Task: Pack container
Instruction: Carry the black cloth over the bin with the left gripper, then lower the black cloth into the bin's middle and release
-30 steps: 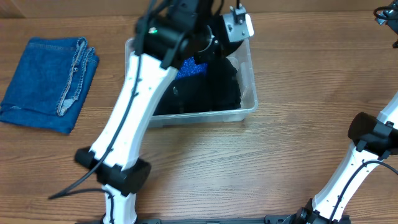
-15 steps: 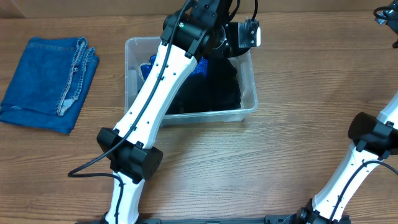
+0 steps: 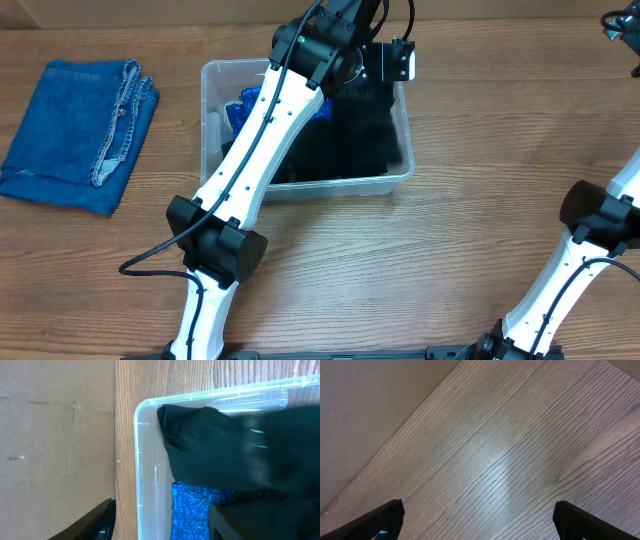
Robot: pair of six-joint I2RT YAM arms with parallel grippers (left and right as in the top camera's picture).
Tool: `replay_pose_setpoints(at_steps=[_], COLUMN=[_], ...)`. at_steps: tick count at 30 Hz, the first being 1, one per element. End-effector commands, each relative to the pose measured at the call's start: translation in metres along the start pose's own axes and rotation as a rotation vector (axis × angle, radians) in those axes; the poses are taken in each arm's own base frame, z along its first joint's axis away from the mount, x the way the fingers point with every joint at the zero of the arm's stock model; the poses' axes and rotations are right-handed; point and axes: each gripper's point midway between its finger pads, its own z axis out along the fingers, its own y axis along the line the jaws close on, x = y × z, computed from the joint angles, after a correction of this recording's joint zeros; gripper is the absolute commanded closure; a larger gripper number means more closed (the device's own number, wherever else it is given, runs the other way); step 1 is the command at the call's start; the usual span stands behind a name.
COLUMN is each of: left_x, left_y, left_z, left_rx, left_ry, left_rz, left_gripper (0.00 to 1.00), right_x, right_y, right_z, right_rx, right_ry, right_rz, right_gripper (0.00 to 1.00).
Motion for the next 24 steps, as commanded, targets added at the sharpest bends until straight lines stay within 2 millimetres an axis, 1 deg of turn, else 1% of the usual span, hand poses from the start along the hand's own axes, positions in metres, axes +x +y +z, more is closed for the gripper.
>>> replay_pose_setpoints(at_steps=[1,3,7,8,9,10,11,12,13,15,19,23,24], left_x=[-0.012,-0.016,-0.022,-0.022,-0.022,-0.019,-0.017,-0.015,-0.013,-0.011,-0.008,0.003,0.009], left_y=[-0.004,-0.006,-0.01,-0.012,-0.013,-0.012,-0.011,-0.01,-0.008,-0.006,-0.011,-0.028,-0.036], left_z=[-0.001,-0.002,-0.004,-0.004,-0.004,-0.002,0.0,0.003,0.007,0.017,0.048,0.092,0.108], left_rx=[0.02,0.022,0.028,0.035,0.041,0.041,0.042,0.042,0.04,0.039,0.054,0.093,0.106], left_ry=[-0.044,-0.049,-0.051,-0.047,-0.045,-0.04,-0.038,-0.035,-0.032,-0.029,-0.011,0.049,0.079], left_rz=[-0.043,-0.073,-0.169,-0.213,-0.265,-0.322,-0.38,-0.429,-0.473,-0.559,-0.696,-0.776,-0.801], left_gripper=[0.4,0.4,0.35,0.37,0.41,0.52,0.77,0.88,0.96,0.96,0.96,0.96,0.96], right_x=[-0.002,-0.002,-0.002,-0.002,-0.002,-0.002,-0.002,-0.002,-0.002,-0.002,-0.002,-0.002,-0.002], right_y=[0.002,0.002,0.002,0.002,0.002,0.002,0.002,0.002,0.002,0.002,0.002,0.002,0.002], right_z=[-0.008,-0.008,-0.008,-0.008,-0.008,-0.008,-0.008,-0.008,-0.008,-0.008,-0.008,-0.008,-0.008], right_rx=[-0.014,-0.014,-0.014,-0.014,-0.014,-0.014,-0.014,-0.014,-0.014,-0.014,-0.014,-0.014,-0.014], right_ry=[-0.013,-0.013,-0.013,-0.013,-0.013,-0.013,-0.013,-0.013,-0.013,-0.013,-0.013,-0.013,-0.013], right_rz=[-0.007,-0.007,-0.007,-0.007,-0.007,-0.007,-0.007,-0.007,-0.007,-0.007,-0.007,-0.007,-0.007], right_gripper=[0.0,0.0,0.0,0.0,0.0,0.0,0.0,0.0,0.0,0.0,0.0,0.0,0.0])
